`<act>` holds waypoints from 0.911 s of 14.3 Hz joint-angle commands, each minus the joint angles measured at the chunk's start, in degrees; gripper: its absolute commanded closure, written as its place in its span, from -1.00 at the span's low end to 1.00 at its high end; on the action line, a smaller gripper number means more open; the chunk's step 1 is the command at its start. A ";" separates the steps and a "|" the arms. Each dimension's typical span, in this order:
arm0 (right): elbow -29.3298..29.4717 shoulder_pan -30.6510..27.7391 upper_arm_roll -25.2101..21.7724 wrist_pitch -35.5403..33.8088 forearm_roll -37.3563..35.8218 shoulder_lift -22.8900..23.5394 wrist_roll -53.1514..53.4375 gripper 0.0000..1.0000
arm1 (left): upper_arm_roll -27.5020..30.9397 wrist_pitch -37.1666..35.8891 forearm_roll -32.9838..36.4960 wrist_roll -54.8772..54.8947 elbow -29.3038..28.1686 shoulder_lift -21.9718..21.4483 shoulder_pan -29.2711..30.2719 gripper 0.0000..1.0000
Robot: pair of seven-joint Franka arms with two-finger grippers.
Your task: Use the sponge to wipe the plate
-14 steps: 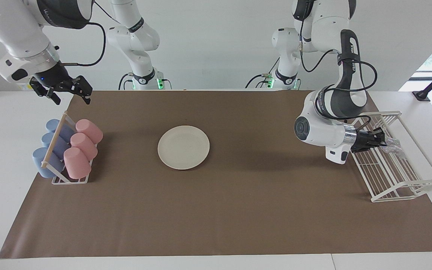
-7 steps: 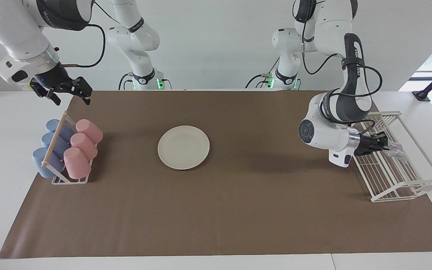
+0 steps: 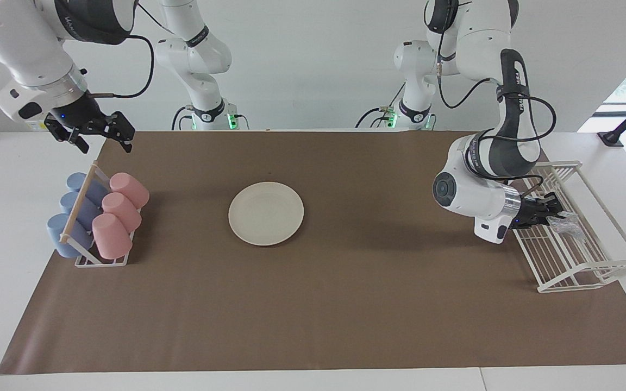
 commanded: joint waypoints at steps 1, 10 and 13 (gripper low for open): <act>-1.15 -0.19 0.33 1.97 0.26 -0.81 -1.04 -1.00 | -0.45 1.36 -0.62 -0.64 0.14 0.24 1.27 -0.91; -1.23 -0.01 0.50 1.36 0.26 -0.98 -1.57 -1.00 | -0.54 2.58 -5.42 0.06 1.28 -0.72 1.35 -1.00; -1.23 0.07 0.59 1.36 0.17 -0.98 -1.39 -1.00 | -0.62 6.62 -18.24 2.95 2.77 -4.93 3.01 -1.00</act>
